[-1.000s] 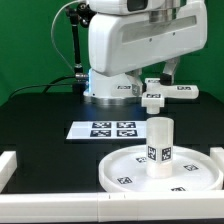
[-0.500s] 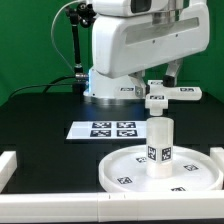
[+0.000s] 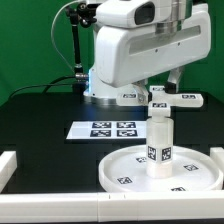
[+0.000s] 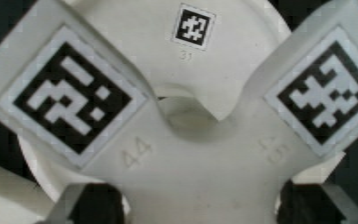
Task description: Assemble round table
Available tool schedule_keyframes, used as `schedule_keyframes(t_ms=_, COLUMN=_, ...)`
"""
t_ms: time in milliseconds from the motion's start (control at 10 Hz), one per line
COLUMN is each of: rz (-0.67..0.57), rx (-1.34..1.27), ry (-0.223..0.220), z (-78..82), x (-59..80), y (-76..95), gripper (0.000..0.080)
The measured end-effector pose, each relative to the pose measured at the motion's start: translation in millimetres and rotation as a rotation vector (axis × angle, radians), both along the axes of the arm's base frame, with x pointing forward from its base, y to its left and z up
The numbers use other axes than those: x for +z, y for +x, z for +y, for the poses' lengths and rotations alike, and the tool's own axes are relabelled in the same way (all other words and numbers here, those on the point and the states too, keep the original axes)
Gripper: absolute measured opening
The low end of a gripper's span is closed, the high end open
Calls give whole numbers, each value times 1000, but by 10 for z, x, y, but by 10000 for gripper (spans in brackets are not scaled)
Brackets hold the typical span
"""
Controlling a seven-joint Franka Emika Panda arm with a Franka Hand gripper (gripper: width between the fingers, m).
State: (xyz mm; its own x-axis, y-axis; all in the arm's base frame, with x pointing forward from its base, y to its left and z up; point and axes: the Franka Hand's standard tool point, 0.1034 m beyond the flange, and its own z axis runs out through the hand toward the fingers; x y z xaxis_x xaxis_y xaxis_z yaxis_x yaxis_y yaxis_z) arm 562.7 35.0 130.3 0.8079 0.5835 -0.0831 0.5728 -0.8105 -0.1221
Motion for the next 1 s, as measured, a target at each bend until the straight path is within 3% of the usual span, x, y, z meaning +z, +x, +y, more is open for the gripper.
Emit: schedule_keyframes(t_ms=1000, rz=-47, rx=-2, ry=-4, z=-46, x=-147, y=7, gripper=429)
